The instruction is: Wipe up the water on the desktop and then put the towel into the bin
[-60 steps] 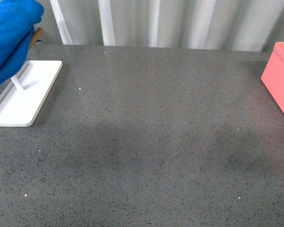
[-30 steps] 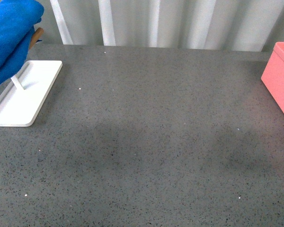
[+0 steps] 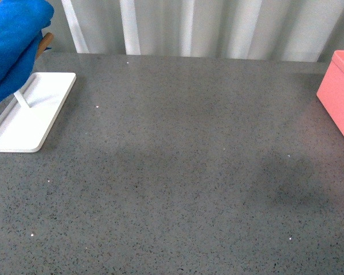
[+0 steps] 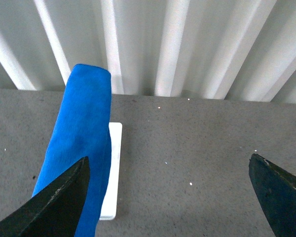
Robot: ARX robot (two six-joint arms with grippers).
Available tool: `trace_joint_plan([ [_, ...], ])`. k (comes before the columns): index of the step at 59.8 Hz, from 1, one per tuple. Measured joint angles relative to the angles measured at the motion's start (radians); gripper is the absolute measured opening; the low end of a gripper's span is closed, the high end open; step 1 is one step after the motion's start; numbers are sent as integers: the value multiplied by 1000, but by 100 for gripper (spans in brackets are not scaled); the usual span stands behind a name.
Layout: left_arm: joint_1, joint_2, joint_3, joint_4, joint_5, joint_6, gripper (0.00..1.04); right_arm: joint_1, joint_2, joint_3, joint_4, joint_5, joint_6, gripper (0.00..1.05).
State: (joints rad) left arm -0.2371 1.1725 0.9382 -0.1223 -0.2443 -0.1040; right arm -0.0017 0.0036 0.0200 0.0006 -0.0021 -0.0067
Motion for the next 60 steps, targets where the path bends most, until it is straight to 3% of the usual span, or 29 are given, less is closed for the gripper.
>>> trace_joint_plan([
  [7,2,285,261,-97,15,69,98,0,0,0,0,0,0,98],
  [13,31,543,539,-277,22,102,98,0,0,0,0,0,0,98],
  [19,72,680,664,-347,34,95,98,0,0,0,0,0,0,98],
  [27,133,768,690,-341,3,97,98,0,0,0,0,0,0,98],
  [37,245,816,654,-226,-21,100,98,0,0,0,0,0,0,98],
  [60,284,847,542,-31,36,95,98,0,0,0,0,0,0,98],
])
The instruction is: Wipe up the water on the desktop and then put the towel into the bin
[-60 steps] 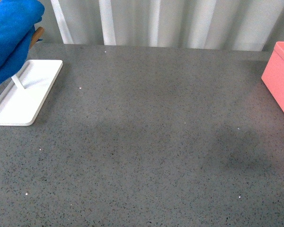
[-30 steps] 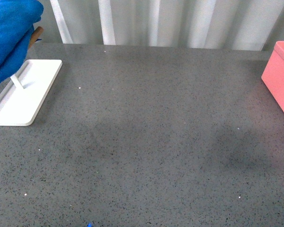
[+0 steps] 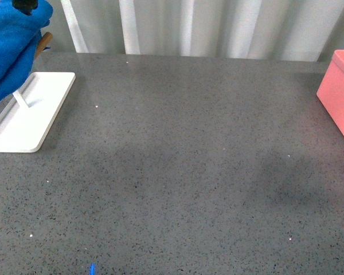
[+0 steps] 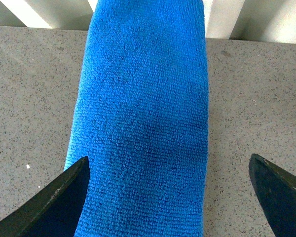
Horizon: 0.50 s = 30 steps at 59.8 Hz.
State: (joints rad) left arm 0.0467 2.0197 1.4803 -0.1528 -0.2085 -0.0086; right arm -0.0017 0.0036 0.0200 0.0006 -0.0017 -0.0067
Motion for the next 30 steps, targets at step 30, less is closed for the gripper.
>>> trace_joint_plan([
  [30,0,50,-28,51,-17,14,83,0,0,0,0,0,0,98],
])
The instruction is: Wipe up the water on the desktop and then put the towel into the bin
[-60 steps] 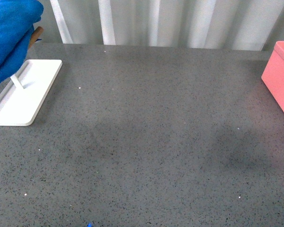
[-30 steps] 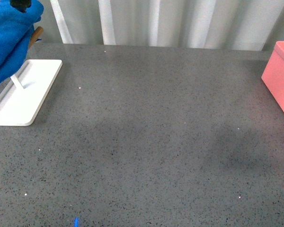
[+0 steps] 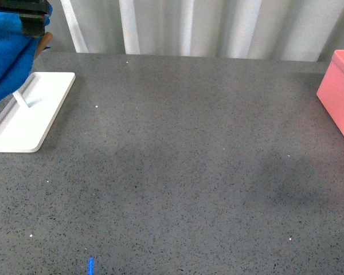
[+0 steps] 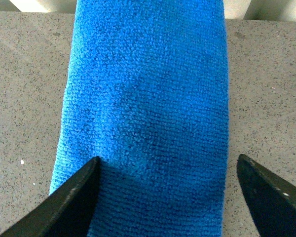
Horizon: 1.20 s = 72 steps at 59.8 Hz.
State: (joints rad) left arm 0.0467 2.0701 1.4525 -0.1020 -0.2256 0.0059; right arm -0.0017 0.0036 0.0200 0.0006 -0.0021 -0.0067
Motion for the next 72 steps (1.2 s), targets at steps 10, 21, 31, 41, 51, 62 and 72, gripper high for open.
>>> trace_joint_plan([
  [10,5,3,-17,23,-9,18,56,0,0,0,0,0,0,98],
  [21,12,3,-27,39,-18,23,27,0,0,0,0,0,0,98],
  [31,12,-1,-30,47,-10,32,4,0,0,0,0,0,0,98],
  [41,15,-41,-25,0,29,40,4,0,0,0,0,0,0,98],
  [51,26,-108,12,-51,68,43,4,0,0,0,0,0,0,98],
  [62,30,-229,95,-110,104,38,4,0,0,0,0,0,0,98],
  [72,-17,-333,159,-150,133,16,4,0,0,0,0,0,0,98],
])
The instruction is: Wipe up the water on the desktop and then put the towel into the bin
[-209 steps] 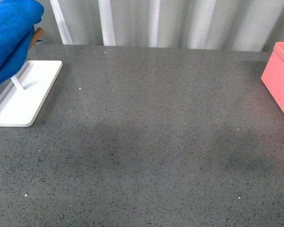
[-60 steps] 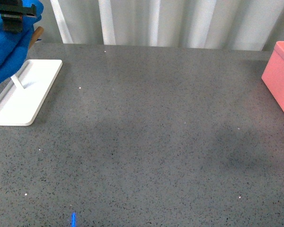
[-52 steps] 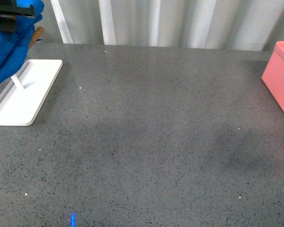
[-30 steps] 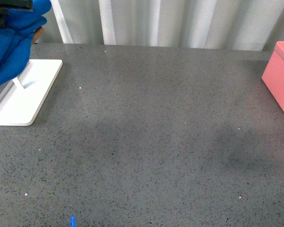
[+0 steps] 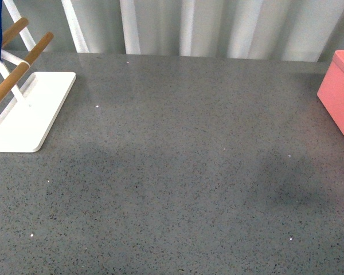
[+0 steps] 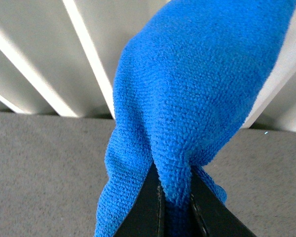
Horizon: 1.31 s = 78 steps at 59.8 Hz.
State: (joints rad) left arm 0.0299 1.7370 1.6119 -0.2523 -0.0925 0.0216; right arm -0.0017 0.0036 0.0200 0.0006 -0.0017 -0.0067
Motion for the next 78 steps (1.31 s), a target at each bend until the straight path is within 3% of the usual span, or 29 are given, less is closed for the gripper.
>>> trace_joint_plan([
  [14,-217,-61,6,23,61,-86,4,0,0,0,0,0,0,98],
  [20,-359,-62,-11,76,68,-166,4,0,0,0,0,0,0,98],
  [34,-524,-62,-85,174,67,-298,4,0,0,0,0,0,0,98],
  [53,-565,-46,-174,240,75,-406,4,0,4,1,-5,0,-7,98],
  [59,-560,-41,-206,256,72,-429,4,-12,177,83,-149,-27,-142,98],
  [71,-560,-41,-236,266,72,-446,4,-98,611,261,188,-135,-225,98],
  [78,-563,-41,-236,269,78,-454,4,-86,848,392,272,-240,-195,98],
])
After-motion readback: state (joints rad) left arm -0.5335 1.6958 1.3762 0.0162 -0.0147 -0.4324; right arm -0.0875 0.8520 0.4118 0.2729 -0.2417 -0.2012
